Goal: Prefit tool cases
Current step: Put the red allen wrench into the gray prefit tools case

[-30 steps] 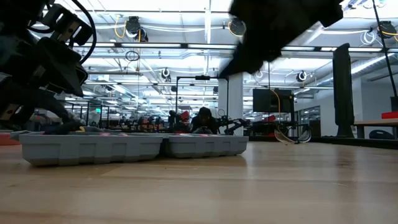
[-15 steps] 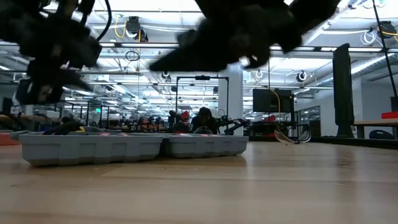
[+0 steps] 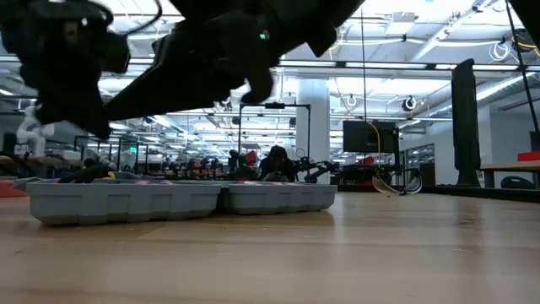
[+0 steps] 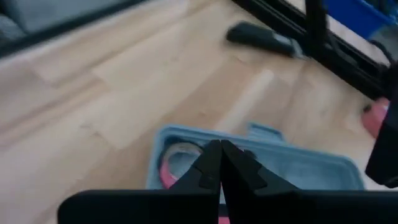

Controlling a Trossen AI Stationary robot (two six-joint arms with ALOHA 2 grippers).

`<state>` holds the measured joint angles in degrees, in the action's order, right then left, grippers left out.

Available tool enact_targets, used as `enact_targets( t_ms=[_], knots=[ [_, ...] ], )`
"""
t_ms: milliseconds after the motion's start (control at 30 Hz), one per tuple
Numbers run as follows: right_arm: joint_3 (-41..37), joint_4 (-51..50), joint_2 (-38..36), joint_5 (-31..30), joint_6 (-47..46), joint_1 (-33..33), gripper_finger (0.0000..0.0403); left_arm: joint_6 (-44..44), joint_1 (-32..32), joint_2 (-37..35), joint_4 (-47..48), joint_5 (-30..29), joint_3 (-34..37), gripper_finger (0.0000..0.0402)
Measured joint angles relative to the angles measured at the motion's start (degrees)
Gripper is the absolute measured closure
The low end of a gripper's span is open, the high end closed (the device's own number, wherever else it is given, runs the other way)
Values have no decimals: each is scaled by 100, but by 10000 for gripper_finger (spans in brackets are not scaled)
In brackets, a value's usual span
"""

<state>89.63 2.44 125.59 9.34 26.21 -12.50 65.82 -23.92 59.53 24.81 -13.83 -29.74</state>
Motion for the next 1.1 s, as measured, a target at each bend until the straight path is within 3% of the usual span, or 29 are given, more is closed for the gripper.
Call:
enact_targets(
  t_ms=[67,133,267,567,833,1100],
  knots=[
    [154,-228,34,-358,-3,2,403,-659,-78,0,89,-264,-176,371],
    [262,-509,12,-516,16,9,403,-1091,-147,0,410,-633,-386,390],
    [283,-826,23,-513,-123,-101,403,-1239,-195,57,1110,-1157,-405,398],
    [303,-603,98,-647,-49,-416,403,-2309,-401,785,233,-1066,-218,400],
    [306,-212,289,-452,36,-368,403,-2269,-402,1691,-33,-1068,-214,401],
    [299,71,509,-172,-107,-197,403,-2103,-402,2069,-108,-1064,-214,401]
  ],
)
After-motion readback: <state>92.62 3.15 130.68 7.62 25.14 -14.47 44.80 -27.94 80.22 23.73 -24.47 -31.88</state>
